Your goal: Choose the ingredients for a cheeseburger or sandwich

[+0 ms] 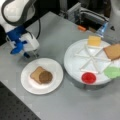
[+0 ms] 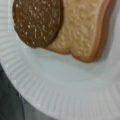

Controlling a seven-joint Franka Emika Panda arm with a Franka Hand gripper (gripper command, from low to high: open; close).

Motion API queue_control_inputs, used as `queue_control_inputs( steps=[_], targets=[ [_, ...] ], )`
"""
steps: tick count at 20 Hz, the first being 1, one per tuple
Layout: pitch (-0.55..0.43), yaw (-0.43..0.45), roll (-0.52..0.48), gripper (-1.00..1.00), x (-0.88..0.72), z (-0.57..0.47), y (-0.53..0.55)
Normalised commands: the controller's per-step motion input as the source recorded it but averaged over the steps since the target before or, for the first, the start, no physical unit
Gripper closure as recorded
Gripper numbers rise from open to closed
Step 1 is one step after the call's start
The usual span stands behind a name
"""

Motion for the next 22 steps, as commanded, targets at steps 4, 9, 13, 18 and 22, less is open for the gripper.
queue_control_inputs(
  steps=[4, 9, 13, 18, 22],
  targets=[
    [0.02, -0.138, -0.719, -1.0, -0.65, 0.39, 0.78],
    [-0.043, -0.267, -0.615, -1.0, -0.62, 0.24, 0.74],
    [-0.087, -0.218, -0.479, -1.0, -0.6, 0.05, 0.58],
    [-0.072, -0.076, -0.378, -1.0, -0.59, 0.05, 0.55],
    [-0.06, 0.077, -0.292, -1.0, -0.52, 0.11, 0.53]
  ],
)
